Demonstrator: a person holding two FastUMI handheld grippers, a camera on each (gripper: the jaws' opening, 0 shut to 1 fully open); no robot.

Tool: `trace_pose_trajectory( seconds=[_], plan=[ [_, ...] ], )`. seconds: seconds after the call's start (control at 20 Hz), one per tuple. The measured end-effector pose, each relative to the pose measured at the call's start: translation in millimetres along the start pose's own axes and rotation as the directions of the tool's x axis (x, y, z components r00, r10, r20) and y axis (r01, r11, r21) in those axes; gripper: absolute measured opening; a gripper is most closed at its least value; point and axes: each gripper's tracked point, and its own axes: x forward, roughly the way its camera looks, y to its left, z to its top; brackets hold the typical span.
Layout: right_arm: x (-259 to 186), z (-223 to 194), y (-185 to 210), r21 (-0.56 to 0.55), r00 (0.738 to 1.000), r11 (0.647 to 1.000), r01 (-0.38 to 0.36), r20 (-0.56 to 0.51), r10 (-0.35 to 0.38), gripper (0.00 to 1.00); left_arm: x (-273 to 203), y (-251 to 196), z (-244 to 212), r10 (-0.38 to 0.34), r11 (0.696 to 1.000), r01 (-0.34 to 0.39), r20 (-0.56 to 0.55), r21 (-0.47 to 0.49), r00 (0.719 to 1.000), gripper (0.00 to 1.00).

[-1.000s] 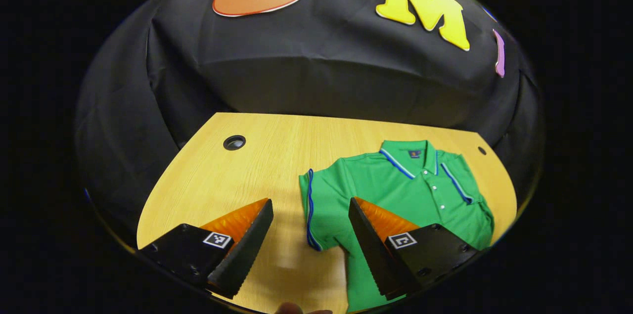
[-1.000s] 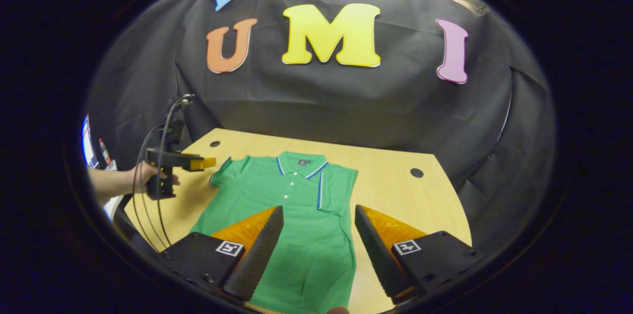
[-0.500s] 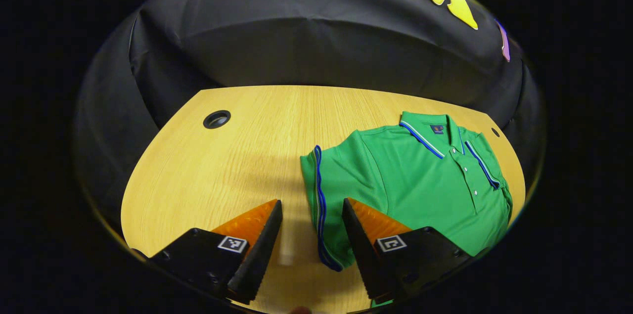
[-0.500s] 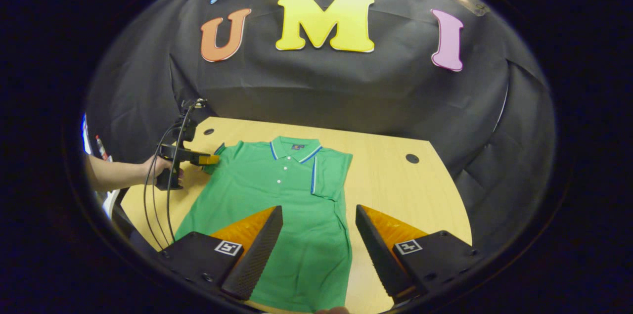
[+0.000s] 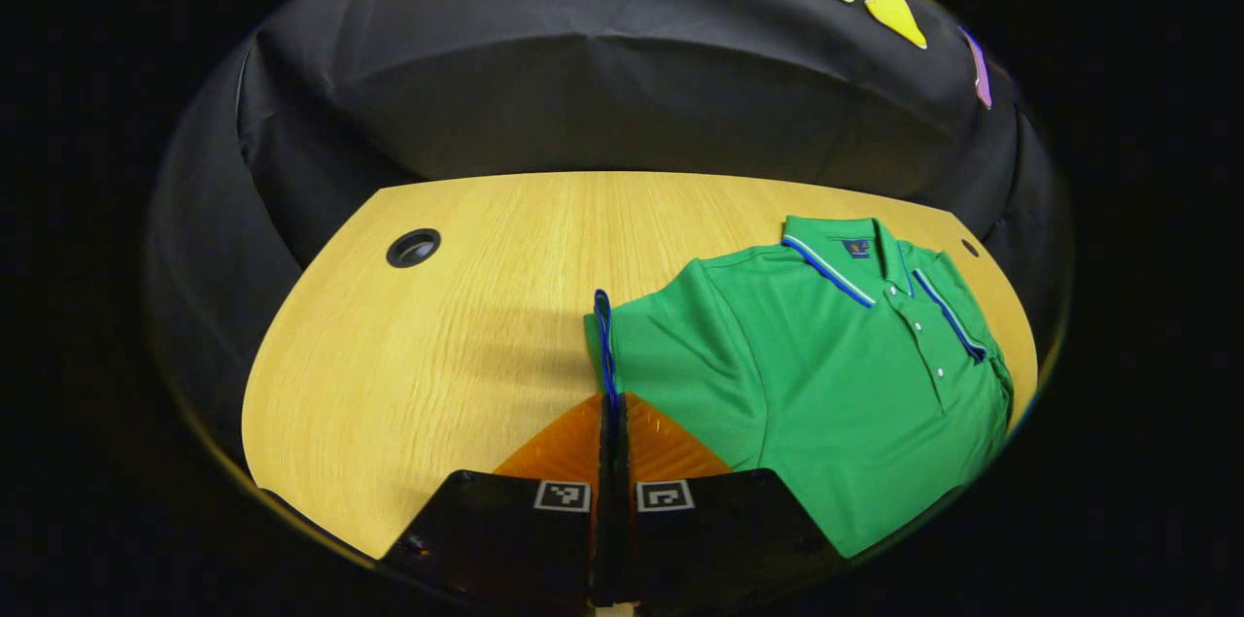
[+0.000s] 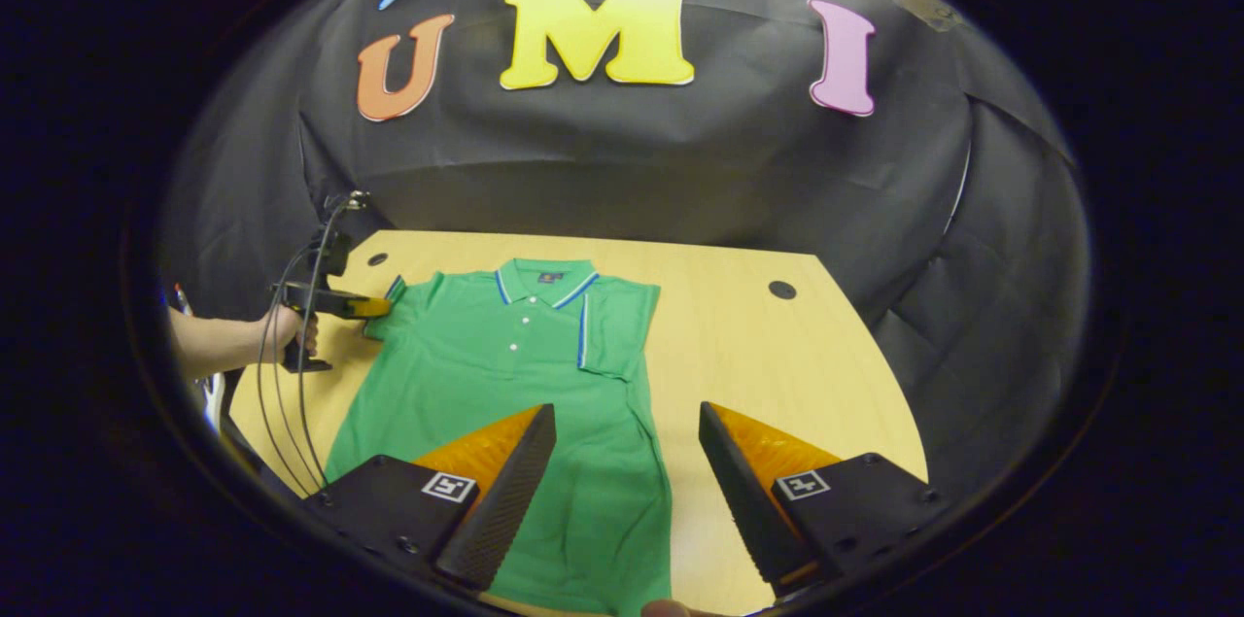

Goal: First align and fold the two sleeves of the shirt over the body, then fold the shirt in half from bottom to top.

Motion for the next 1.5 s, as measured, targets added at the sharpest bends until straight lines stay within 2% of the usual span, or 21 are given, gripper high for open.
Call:
trace_pose_trajectory(
  seconds=[0.2, 0.45, 0.7, 0.85, 0.95, 1.0, 1.15, 1.3, 1.35, 1.5],
  plan=[
    [-1, 7, -7, 0.03, 1.0, 0.999, 0.014, 0.021, -0.014, 0.94, -13, -10, 27, -0.014, 0.999, 0.013, 0.047, 0.029, 0.999, 0.03],
    [-9, 15, -10, 0.046, 0.998, 0.999, 0.008, 0.055, -0.011, 0.94, -34, -43, 63, -0.048, 0.999, 0.049, 0.1, -0.007, 0.994, 0.03],
    [-20, 19, -24, 0.071, 0.996, 0.997, 0.025, 0.086, -0.031, 0.95, -25, -100, 65, -0.103, 0.995, 0.103, 0.074, 0.002, 0.992, 0.03],
    [-24, 14, -34, 0.089, 0.995, 0.995, 0.038, 0.085, -0.046, 0.94, -10, -119, 58, -0.064, 0.998, 0.064, 0.041, -0.001, 0.997, 0.04],
    [-26, 12, -38, 0.097, 0.995, 0.994, 0.041, 0.084, -0.049, 0.95, -10, -131, 57, -0.061, 0.998, 0.062, 0.036, -0.023, 0.997, 0.13],
    [-26, 11, -39, 0.098, 0.995, 0.994, 0.041, 0.083, -0.049, 0.95, -15, -137, 57, -0.068, 0.997, 0.069, 0.044, -0.031, 0.997, 0.22],
    [-27, 10, -37, 0.093, 0.996, 0.995, 0.026, 0.087, -0.034, 0.96, -36, -141, 61, -0.067, 0.998, 0.068, 0.072, -0.013, 0.995, 1.0],
    [-25, 16, -27, 0.082, 0.995, 0.997, -0.015, 0.102, 0.007, 0.94, -67, -138, 62, -0.052, 0.999, 0.052, 0.099, -0.006, 0.994, 1.0],
    [-23, 17, -22, 0.068, 0.994, 0.997, -0.04, 0.105, 0.033, 0.96, -82, -135, 61, -0.043, 0.999, 0.044, 0.111, -0.001, 0.993, 1.0],
    [-20, 19, -8, -0.013, 0.986, 0.993, -0.12, 0.114, 0.12, 0.94, -128, -133, 46, -0.038, 0.999, 0.037, 0.137, 0.01, 0.99, 1.0]
  ],
)
